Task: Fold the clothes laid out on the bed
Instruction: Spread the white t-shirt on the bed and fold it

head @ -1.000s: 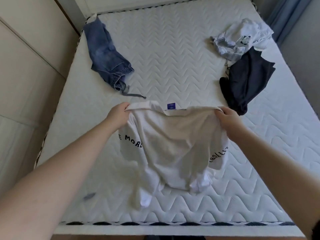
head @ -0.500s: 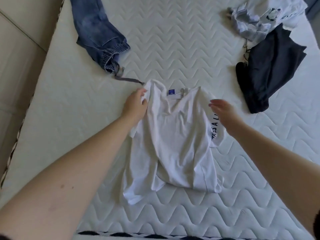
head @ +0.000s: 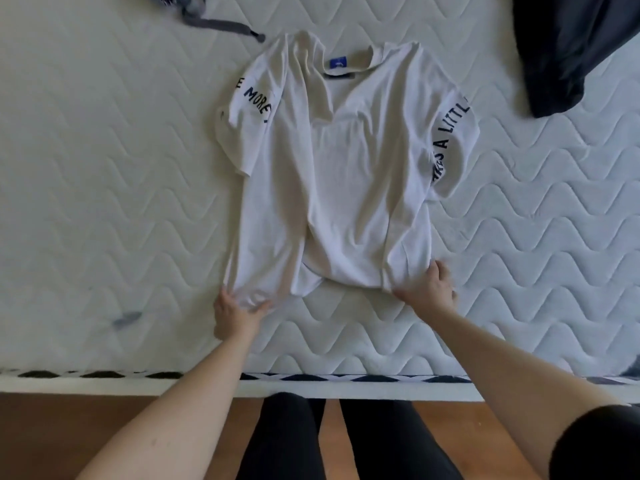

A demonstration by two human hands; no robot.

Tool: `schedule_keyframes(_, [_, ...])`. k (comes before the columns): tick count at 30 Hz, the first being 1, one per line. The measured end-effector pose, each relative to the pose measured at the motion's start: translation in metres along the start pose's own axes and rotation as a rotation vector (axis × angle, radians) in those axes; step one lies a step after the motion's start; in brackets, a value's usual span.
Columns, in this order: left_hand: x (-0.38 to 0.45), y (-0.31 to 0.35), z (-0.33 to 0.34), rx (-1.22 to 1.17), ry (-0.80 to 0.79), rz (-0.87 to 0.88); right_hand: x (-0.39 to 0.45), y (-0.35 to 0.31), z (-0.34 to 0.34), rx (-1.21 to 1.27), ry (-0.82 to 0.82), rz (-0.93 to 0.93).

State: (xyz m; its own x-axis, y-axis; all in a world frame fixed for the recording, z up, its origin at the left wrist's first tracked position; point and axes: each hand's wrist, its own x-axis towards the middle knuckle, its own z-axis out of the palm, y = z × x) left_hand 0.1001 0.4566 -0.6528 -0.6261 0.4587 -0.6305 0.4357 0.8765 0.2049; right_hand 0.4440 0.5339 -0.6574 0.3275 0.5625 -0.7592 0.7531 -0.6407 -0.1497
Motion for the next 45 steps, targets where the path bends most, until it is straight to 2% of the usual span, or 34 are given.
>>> schedule_keyframes(2, [0.006, -0.016, -0.004, 0.027, -0.011, -0.029, 0.004, 0.017, -0.003, -0.024, 0.03, -0.078])
schedule_keyframes(5, [0.011, -0.026, -0.009, 0.134, 0.002, 0.015, 0.005, 0.025, -0.013, -0.23, 0.059, -0.211])
schedule_keyframes(6, [0.01, -0.027, -0.011, 0.154, -0.009, 0.041, 0.003, 0.026, -0.016, -0.175, 0.04, -0.26])
schedule_keyframes(9, [0.005, -0.03, -0.013, -0.064, -0.092, 0.086, -0.013, 0.03, -0.029, 0.354, -0.163, -0.238])
schedule_keyframes(12, [-0.007, -0.018, -0.018, -0.54, -0.196, -0.041, -0.025, 0.033, -0.035, 0.902, -0.324, -0.071])
schedule_keyframes(14, [-0.011, -0.011, -0.023, -0.791, -0.282, -0.142, -0.03, 0.038, -0.036, 1.066, -0.374, 0.08])
schedule_keyframes(16, [-0.01, -0.01, -0.028, -0.863, -0.371, -0.204, -0.033, 0.046, -0.035, 1.018, -0.364, 0.219])
schedule_keyframes(19, [-0.001, -0.021, -0.034, -0.764, -0.393, -0.219, -0.031, 0.068, -0.028, 0.853, -0.347, 0.318])
schedule_keyframes(23, [0.004, -0.024, -0.045, -0.799, -0.397, -0.29, -0.042, 0.082, -0.028, 0.79, -0.517, 0.157])
schedule_keyframes(26, [0.006, -0.03, -0.052, -0.698, -0.425, -0.163, -0.049, 0.083, -0.029, 0.793, -0.46, 0.056])
schedule_keyframes(30, [0.006, -0.034, -0.067, -0.756, -0.47, -0.035, -0.053, 0.08, -0.031, 1.183, -0.288, 0.127])
schedule_keyframes(32, [0.006, -0.034, -0.075, -0.78, -0.379, -0.006, -0.056, 0.078, -0.034, 1.259, -0.193, 0.142])
schedule_keyframes(36, [0.005, -0.039, -0.095, -0.724, -0.164, 0.061, -0.066, 0.08, -0.038, 1.087, 0.009, 0.103])
schedule_keyframes(41, [0.0, -0.057, -0.12, -0.487, -0.129, 0.308, -0.092, 0.092, -0.046, 0.726, 0.11, -0.011])
schedule_keyframes(45, [0.001, -0.063, -0.131, -0.234, -0.102, 0.455, -0.11, 0.089, -0.05, 0.641, 0.115, -0.037])
